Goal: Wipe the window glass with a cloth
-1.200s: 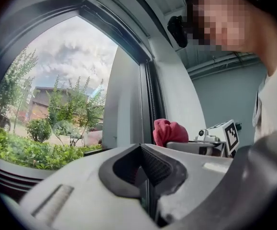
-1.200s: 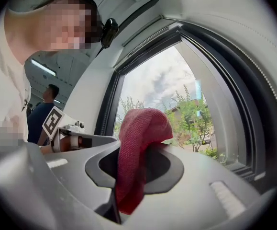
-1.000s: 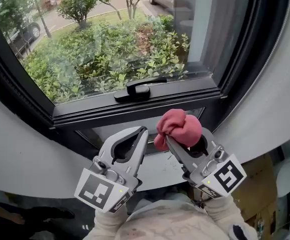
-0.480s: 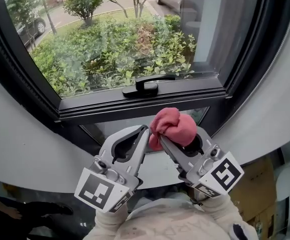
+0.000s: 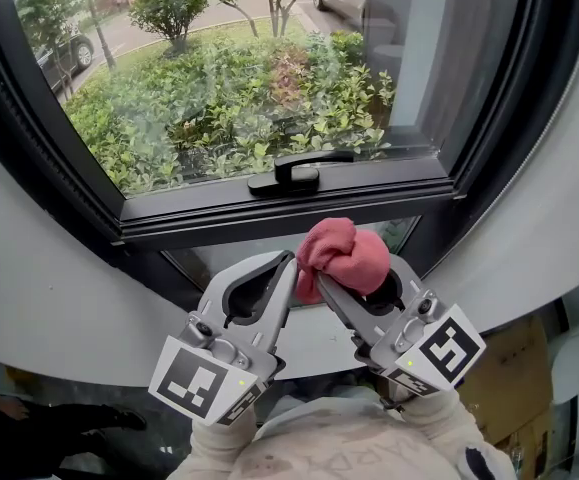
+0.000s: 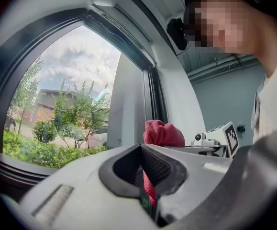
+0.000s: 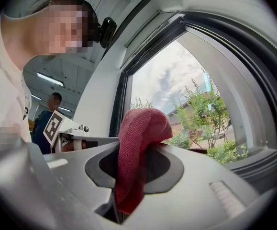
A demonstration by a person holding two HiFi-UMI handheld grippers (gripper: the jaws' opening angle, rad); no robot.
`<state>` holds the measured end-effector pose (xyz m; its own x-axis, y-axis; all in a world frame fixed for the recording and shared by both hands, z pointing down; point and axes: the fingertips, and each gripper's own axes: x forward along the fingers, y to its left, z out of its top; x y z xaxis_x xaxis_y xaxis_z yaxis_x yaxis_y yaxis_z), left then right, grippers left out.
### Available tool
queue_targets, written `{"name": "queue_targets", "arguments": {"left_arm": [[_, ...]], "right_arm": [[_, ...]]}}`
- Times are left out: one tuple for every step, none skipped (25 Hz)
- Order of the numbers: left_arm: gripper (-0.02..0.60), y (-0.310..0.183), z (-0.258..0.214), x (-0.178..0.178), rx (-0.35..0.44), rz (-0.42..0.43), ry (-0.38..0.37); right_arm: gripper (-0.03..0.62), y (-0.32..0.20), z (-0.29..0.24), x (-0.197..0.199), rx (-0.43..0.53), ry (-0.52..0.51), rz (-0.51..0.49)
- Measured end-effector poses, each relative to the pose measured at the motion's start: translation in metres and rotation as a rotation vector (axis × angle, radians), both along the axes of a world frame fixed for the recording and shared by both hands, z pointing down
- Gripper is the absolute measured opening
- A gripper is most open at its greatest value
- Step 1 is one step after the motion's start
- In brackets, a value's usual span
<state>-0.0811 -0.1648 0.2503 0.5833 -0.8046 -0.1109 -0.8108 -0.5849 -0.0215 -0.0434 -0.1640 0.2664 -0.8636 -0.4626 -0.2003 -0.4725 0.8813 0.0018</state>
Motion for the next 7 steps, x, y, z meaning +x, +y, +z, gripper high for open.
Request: {"name": "queue_targets", "arguments": {"left_arm": [[0.0,-0.0002,0.0001,-0.0004,0.0,0.0,0.001],[0.0,-0.0004,0.0,-0.0009,0.0,0.0,0.002],[0.0,-0.0008,0.0,-0.0015,0.0,0.0,0.004],[0.0,-0.0013,0.0,-0.0023,0.0,0.001,0.005],[0.0,-0.0019,0.0,-0.0031,0.0,0.001,0.005],[0.0,-0.0024,0.0001,-0.0038,0.001,0.001,0.005],[0.0,-0.003,0.0001,-0.0046,0.001,0.001,0.004]], "right_arm": [[0.109,0.0001,0.0001,-0.0004,0.0,0.0,-0.001],[0.109,0.0001,0.0003,-0.001,-0.001,-0.001,-0.001],[0.109,0.0,0.0006,-0.0017,-0.003,-0.002,-0.003],[0.109,0.0,0.0009,-0.0025,-0.004,-0.005,-0.004],[0.109,0.0,0.0013,-0.0034,-0.006,-0.006,-0.005],[0.109,0.0001,0.0017,-0.0043,-0.008,-0.008,-0.007],[0.109,0.0001,0.0021,-0.0052,-0.01,-0.009,-0.008]]}}
